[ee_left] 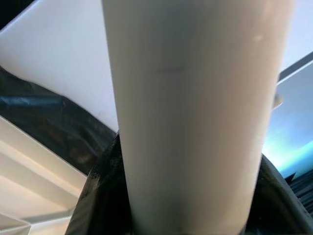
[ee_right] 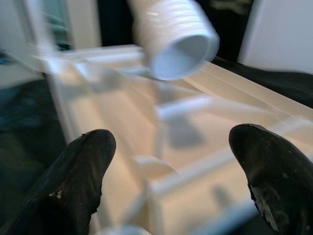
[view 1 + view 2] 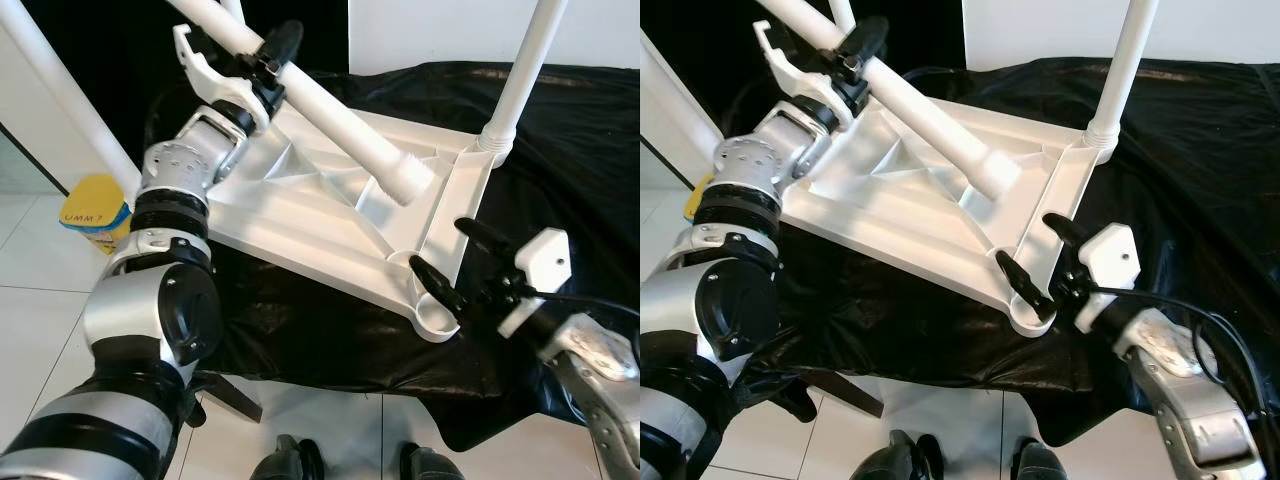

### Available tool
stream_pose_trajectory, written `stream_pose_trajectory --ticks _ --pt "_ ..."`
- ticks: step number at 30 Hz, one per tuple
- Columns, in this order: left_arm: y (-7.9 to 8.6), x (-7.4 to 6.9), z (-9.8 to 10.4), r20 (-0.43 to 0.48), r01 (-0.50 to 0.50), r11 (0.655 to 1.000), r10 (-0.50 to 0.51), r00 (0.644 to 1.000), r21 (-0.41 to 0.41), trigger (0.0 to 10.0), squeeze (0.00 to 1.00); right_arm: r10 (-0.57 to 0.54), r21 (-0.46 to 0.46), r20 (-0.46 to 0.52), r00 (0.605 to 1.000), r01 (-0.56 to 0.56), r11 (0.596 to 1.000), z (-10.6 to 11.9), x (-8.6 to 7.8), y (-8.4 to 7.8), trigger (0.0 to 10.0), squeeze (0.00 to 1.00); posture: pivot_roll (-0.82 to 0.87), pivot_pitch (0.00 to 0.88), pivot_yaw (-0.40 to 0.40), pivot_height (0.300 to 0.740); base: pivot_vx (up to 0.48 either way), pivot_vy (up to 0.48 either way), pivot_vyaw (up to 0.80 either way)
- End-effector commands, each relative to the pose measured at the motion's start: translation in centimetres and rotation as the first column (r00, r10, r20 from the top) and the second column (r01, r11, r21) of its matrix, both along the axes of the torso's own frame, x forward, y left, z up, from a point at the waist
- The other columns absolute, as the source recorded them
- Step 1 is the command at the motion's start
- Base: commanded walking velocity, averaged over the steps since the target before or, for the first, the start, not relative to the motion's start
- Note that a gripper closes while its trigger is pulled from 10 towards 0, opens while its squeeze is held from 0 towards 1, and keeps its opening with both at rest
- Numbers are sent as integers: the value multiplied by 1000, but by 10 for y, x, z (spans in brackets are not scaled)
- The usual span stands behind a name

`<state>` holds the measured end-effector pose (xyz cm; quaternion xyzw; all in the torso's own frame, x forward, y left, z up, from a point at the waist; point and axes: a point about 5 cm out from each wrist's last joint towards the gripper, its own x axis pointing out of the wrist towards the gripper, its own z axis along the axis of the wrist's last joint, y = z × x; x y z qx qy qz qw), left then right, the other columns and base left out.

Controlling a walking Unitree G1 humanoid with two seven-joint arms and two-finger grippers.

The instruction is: Building children table

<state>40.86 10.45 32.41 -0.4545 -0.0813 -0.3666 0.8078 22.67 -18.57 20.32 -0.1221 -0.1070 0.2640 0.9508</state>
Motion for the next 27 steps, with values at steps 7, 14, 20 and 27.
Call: stream_pose_trajectory --ticks 7,14,20,27 --pt "-27 -9 7 160 65 988 -88 983 140 9922 0 -86 -32 21 996 86 996 8 -2 0 10000 0 -333 197 143 740 0 0 0" --pt "-30 -14 11 252 14 971 -75 965 237 10000 0 -84 -62 9 996 84 994 12 8 4 10000 0 -303 173 117 740 0 0 0" --pt "-41 -29 17 389 -61 923 -99 916 379 10000 0 -41 -22 -12 999 41 999 23 35 17 10000 0 -234 136 87 740 0 0 0" --pt "-68 -48 13 472 -94 876 -163 866 474 10000 0 8 -26 -49 999 -10 1000 22 54 32 10000 0 -186 115 53 740 0 0 0"
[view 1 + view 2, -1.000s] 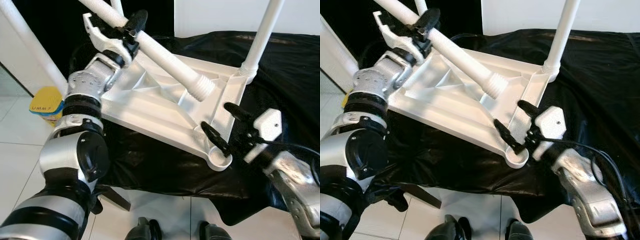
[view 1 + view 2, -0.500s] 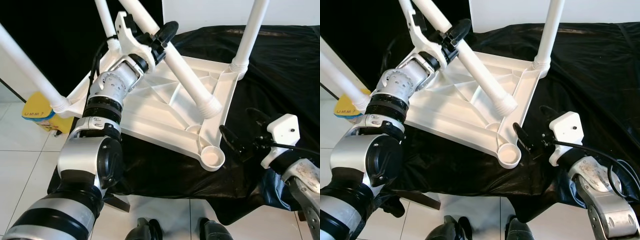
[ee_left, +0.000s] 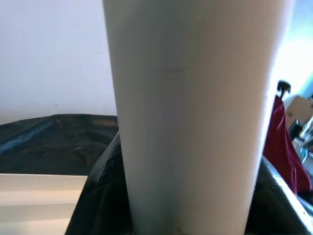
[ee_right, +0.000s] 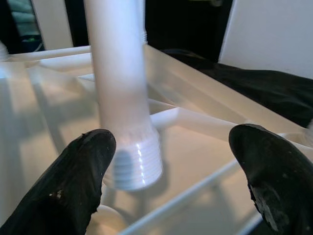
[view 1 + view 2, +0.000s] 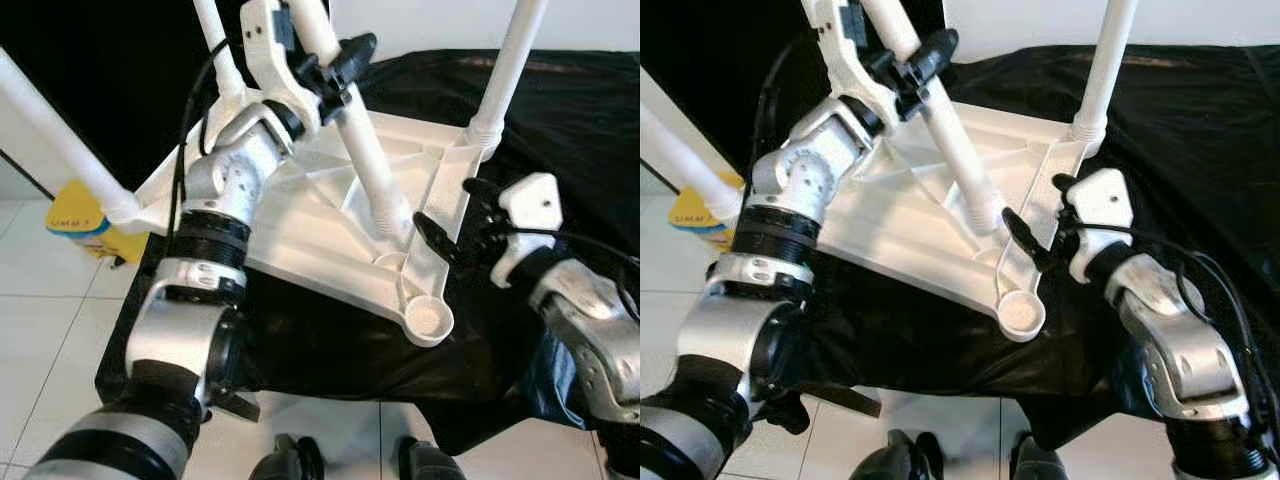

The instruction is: Building children table

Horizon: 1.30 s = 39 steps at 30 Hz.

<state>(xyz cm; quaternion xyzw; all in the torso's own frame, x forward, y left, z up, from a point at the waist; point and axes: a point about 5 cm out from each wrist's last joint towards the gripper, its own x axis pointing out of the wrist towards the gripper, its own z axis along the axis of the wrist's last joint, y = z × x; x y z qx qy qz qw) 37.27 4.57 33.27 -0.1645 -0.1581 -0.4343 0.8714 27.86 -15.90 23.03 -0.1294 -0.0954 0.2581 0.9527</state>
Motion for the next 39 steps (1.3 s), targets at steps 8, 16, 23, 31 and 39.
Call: stream_pose_trajectory --ticks 8,16,23,31,39 --pt "-28 -28 5 157 139 985 -154 976 100 10000 0 78 -8 -67 995 -79 997 -7 16 22 10000 0 -153 95 38 740 0 0 0" --pt "-45 -45 17 187 215 973 -227 956 81 10000 0 66 -40 -60 996 -68 997 -11 32 31 10000 0 -138 59 51 740 0 0 0" --pt "-66 -67 17 219 288 952 -305 927 108 10000 0 5 -72 -23 1000 -6 997 -12 49 38 10000 0 -131 48 60 740 0 0 0" --pt "-74 -75 13 213 305 945 -323 922 115 10000 0 26 -89 21 999 -24 996 -7 55 46 10000 0 -137 51 58 740 0 0 0" --pt "-78 -75 0 197 283 947 -310 930 153 10000 0 85 -13 76 993 -85 996 11 49 51 10000 0 -143 71 60 740 0 0 0"
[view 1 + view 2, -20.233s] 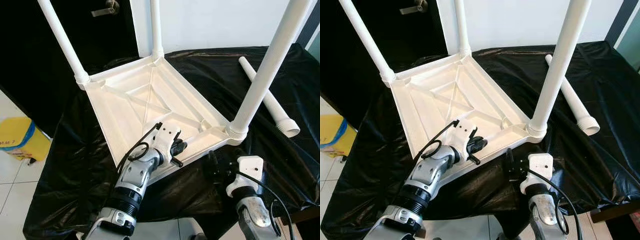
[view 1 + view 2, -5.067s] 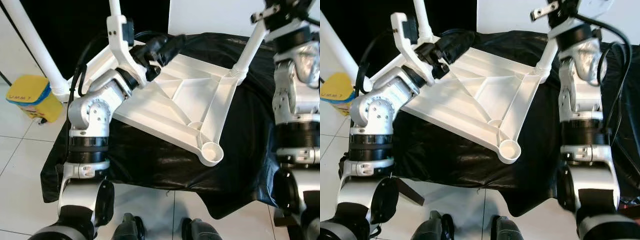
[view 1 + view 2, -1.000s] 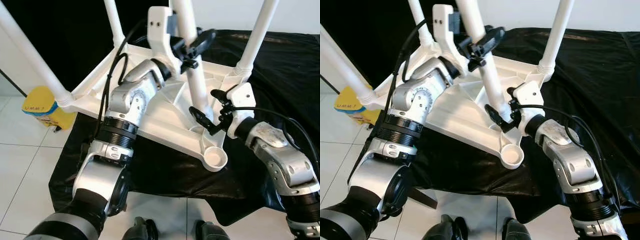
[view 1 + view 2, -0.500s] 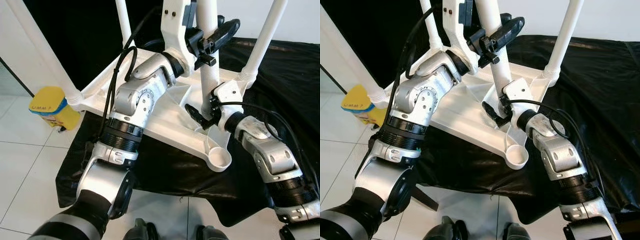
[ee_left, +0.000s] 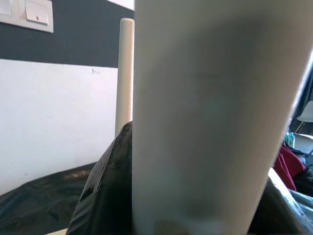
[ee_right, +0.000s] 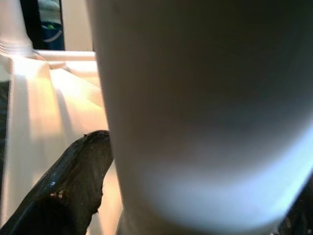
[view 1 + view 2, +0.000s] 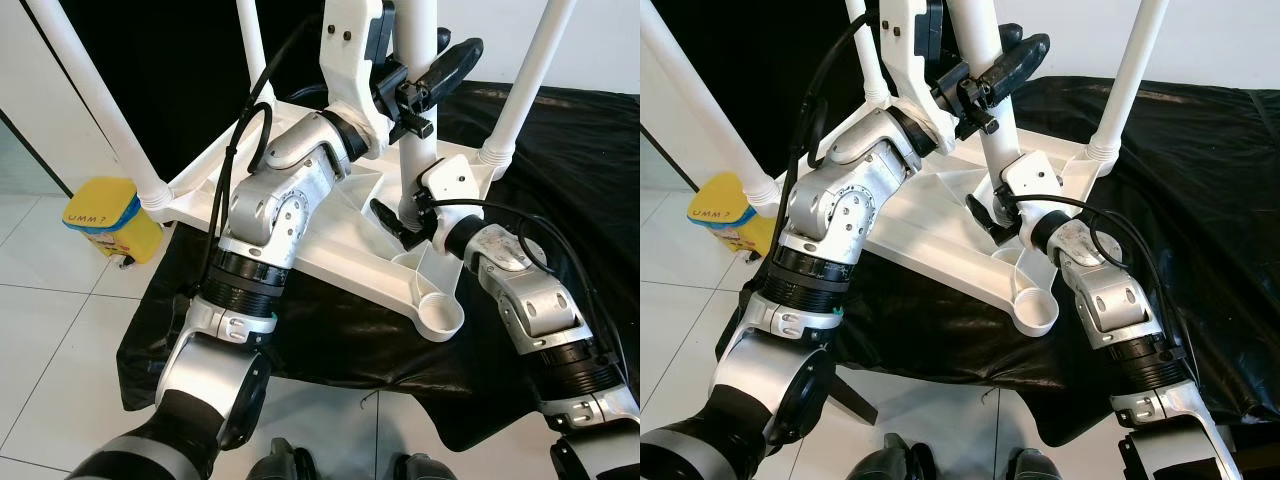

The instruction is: Building children table

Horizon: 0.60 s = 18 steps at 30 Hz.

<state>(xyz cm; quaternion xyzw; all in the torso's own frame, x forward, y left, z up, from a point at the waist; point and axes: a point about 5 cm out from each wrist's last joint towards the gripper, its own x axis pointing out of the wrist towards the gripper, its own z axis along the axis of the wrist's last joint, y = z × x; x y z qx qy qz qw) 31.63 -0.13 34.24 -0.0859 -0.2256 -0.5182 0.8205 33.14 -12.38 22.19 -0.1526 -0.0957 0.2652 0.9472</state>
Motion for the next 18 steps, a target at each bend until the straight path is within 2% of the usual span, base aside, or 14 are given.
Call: stream_pose_trajectory --ticks 1,8,11,12,13,14,15,18 --pt "-32 -18 -12 -11 146 987 -145 989 66 10000 0 69 34 66 995 -72 997 20 -4 16 10000 0 -146 78 64 740 0 0 0" --pt "-35 -19 -17 2 127 987 -128 992 94 10000 0 48 48 58 997 -51 998 18 -3 15 10000 0 -149 87 69 740 0 0 0" --pt "-35 -19 -18 7 121 987 -123 992 103 10000 0 38 23 63 997 -40 999 17 -2 16 10000 0 -149 89 68 740 0 0 0" --pt "-35 -19 -18 8 121 987 -122 992 103 10000 0 32 21 57 998 -34 999 16 -1 16 9294 0 -148 89 68 740 0 0 0" --pt "-35 -19 -18 10 120 987 -121 993 103 10000 0 28 22 48 998 -29 999 15 -1 16 4314 0 -144 91 67 740 0 0 0" --pt "-35 -19 -18 12 119 988 -121 993 103 10000 0 26 20 43 999 -27 999 14 0 16 431 0 -144 91 67 740 0 0 0" --pt "-35 -20 -17 15 118 988 -120 993 102 10000 0 26 19 35 999 -27 999 12 0 16 0 0 -142 91 66 740 0 0 0" --pt "-35 -20 -16 20 116 988 -119 993 100 10000 0 25 20 20 999 -25 999 10 0 16 0 0 -140 91 66 740 0 0 0"
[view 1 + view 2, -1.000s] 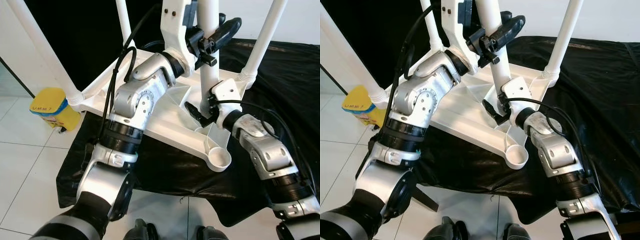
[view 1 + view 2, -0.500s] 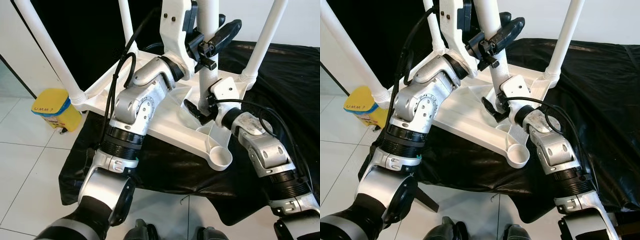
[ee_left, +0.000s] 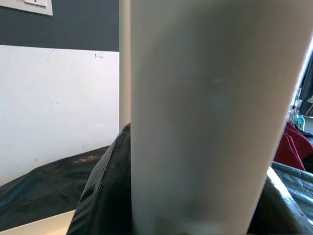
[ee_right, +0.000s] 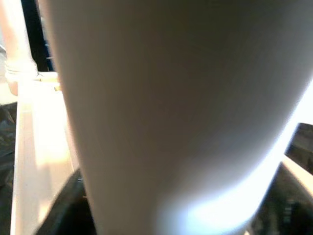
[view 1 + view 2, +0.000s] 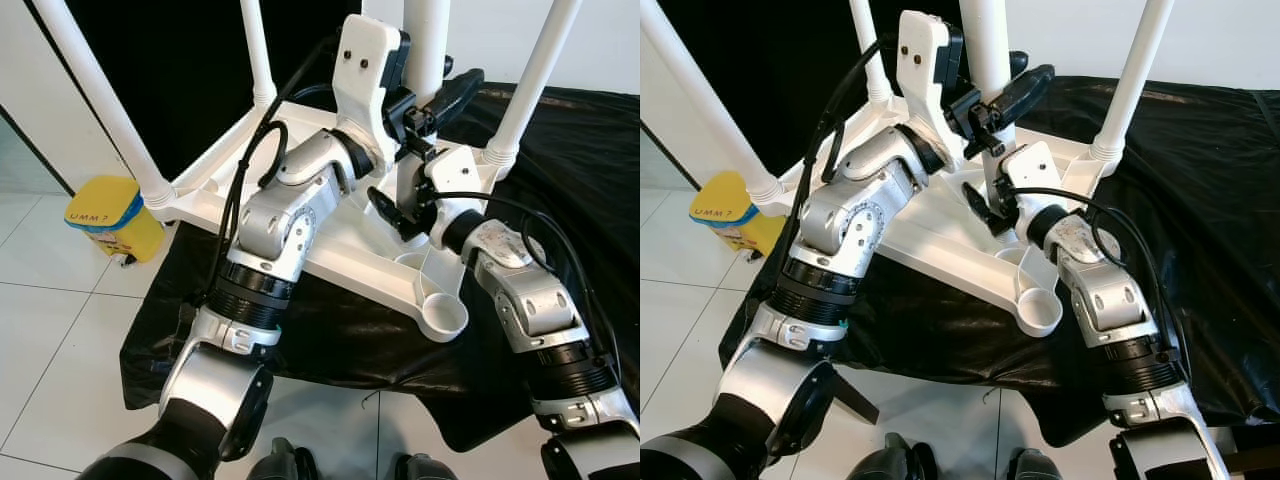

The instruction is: Building children table

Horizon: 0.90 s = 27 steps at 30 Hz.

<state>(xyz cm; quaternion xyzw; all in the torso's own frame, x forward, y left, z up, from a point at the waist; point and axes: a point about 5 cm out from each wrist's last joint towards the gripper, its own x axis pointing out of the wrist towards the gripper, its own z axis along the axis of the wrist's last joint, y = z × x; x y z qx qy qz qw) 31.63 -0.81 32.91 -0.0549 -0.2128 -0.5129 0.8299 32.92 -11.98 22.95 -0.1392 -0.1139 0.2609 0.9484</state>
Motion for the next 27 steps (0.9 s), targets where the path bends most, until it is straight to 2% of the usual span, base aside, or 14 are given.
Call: stream_pose_trajectory --ticks 1,14,15,16,20,21,22,24,25,27 --pt "-28 -20 -2 13 147 988 -148 989 37 10000 0 25 -15 -14 1000 -25 1000 2 2 13 0 0 -139 91 65 740 0 0 0" --pt "-31 -27 2 35 160 987 -161 986 28 10000 0 20 25 -70 997 -18 1000 -4 3 17 0 0 -125 84 53 740 0 0 0" --pt "-32 -29 2 27 185 983 -185 982 18 10000 0 10 36 -72 997 -7 999 -4 4 17 235 0 -113 84 47 740 0 0 0" --pt "-32 -29 3 7 190 982 -190 982 -11 10000 1000 -5 46 -68 998 8 999 -4 4 17 10000 0 -106 85 41 740 0 0 0" --pt "-29 -30 5 3 194 980 -194 981 -34 10000 1000 -37 72 -66 997 41 997 -2 6 15 10000 0 -96 84 32 740 0 0 0" --pt "-27 -29 5 17 160 987 -160 987 -25 10000 1000 -64 90 -65 996 70 994 -2 7 13 10000 0 -89 85 25 740 0 0 0" --pt "-25 -27 6 33 133 991 -132 991 -14 10000 725 -89 113 -66 994 96 989 -1 8 10 10000 0 -77 87 5 740 0 0 0" --pt "-24 -27 6 45 114 993 -114 992 -8 10000 725 -106 129 -67 992 114 985 0 9 8 10000 0 -73 89 0 740 0 0 0" --pt "-22 -26 8 56 95 995 -94 994 -9 10000 0 -121 149 -69 990 130 980 1 10 6 10000 0 -62 90 -16 740 0 0 0" --pt "-18 -26 10 65 71 997 -69 995 -22 10000 0 -139 170 -74 988 150 974 1 10 4 10000 0 -45 91 -35 740 0 0 0"
